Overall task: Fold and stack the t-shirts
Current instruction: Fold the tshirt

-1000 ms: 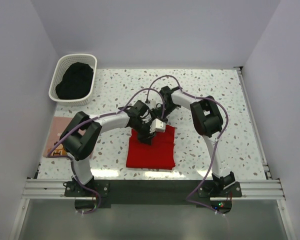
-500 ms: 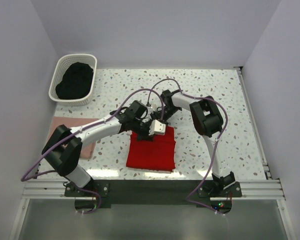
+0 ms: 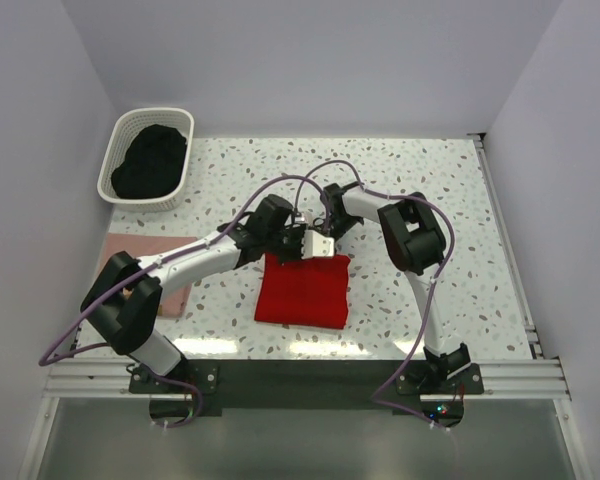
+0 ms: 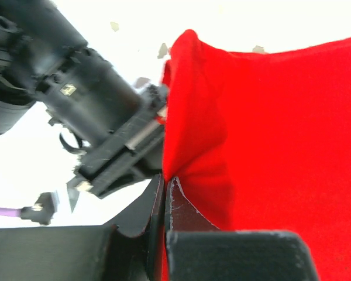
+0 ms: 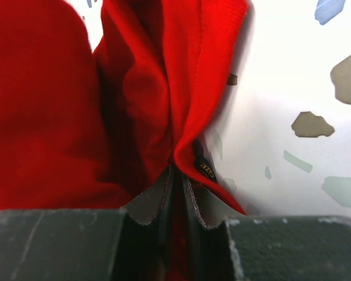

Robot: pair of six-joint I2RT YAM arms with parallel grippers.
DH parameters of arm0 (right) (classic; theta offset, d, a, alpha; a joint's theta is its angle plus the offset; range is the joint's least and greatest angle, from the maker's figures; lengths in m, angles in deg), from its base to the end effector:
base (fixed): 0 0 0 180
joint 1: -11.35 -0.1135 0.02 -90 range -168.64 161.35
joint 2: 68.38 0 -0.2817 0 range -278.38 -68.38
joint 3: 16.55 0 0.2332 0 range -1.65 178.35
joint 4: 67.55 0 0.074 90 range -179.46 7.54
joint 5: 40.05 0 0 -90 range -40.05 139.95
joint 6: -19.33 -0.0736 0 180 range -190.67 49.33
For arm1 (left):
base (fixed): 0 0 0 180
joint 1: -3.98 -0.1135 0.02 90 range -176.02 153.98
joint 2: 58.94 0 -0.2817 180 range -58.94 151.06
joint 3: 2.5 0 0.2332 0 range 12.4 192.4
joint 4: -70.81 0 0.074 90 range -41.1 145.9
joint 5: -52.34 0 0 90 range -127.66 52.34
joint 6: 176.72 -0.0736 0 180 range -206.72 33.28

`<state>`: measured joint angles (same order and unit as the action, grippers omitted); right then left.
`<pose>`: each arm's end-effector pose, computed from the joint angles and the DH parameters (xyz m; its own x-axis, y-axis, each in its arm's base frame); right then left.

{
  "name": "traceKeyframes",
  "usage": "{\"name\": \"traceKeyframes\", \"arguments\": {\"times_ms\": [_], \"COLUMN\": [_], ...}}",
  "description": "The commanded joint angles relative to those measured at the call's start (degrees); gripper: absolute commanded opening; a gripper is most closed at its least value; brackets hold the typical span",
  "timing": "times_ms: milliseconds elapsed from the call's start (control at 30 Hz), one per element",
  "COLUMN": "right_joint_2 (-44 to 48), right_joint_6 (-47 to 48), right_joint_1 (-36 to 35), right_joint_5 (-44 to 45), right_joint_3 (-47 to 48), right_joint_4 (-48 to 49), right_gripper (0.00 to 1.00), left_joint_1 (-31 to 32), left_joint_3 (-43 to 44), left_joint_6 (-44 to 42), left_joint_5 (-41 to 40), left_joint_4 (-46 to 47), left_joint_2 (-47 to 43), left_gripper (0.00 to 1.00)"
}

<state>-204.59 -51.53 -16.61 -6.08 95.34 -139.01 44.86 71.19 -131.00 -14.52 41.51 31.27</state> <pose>0.3461 0.2528 0.0979 -0.7685 -0.6153 -0.1754 -0.4659 0.3503 0.8125 0.2407 -0.2466 0.2273 0.1765 0.6963 -0.6957 0.9577 0.0417 0.2848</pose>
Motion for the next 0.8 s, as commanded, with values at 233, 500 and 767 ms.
{"name": "traceKeyframes", "arguments": {"times_ms": [233, 500, 767], "right_joint_2": [0.05, 3.31, 6.74], "right_joint_6": [5.12, 7.84, 11.09], "right_joint_1": [-0.51, -0.16, 2.03], "right_joint_5": [9.18, 15.15, 23.07], "right_joint_3": [1.44, 7.85, 20.33], "right_joint_4": [-0.40, -6.01, -13.65], "right_gripper": [0.16, 0.26, 0.45], "left_joint_1": [-0.63, -0.72, -7.29], "left_joint_3": [-5.96, -7.29, 3.08], "left_joint_6": [-4.16, -1.62, 3.57], "left_joint_5": [-3.96, -4.79, 12.43], "left_joint_4": [15.60, 14.85, -13.96], "left_joint_2": [-1.18, -7.32, -7.16], "left_gripper": [0.00, 0.36, 0.43]}}
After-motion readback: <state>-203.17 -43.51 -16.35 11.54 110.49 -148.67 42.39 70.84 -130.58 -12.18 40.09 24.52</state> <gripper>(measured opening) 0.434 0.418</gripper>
